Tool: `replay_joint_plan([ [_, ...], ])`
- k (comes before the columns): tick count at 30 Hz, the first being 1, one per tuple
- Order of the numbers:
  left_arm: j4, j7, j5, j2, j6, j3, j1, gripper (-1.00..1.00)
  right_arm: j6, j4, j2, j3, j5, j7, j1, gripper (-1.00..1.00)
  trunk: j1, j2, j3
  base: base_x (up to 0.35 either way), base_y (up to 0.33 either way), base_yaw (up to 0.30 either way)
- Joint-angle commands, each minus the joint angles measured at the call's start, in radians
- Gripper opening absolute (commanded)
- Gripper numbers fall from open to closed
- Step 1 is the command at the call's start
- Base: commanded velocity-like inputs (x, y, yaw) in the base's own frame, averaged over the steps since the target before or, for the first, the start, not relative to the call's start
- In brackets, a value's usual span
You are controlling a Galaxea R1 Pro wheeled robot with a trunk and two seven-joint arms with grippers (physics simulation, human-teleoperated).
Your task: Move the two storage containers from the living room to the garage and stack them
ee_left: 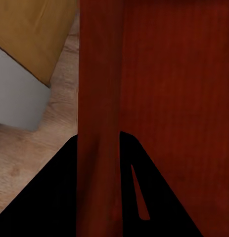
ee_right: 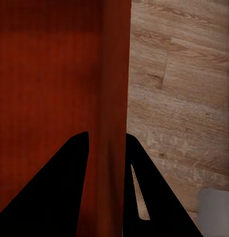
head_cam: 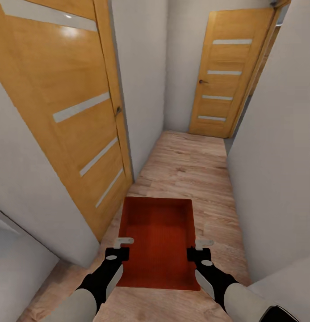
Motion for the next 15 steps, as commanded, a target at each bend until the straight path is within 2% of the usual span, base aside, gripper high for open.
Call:
replay_joint_plan([
  [1, 0.001, 0.012, 0.030, 0.002, 0.059, -0.019, 0.000, -1.00, -0.008, -0.002, -0.007, -0.018, 0.012, -0.019, -0.003, -1.00, 0.001, -0.002, -0.002, 0.322, 0.000, -0.245],
  [15, 0.001, 0.012, 0.030, 0.002, 0.059, -0.019, 0.000, -1.00, -0.008, -0.002, -0.007, -0.018, 0.012, -0.019, -0.003, -1.00, 0.001, -0.002, -0.002, 0.322, 0.000, -0.245],
])
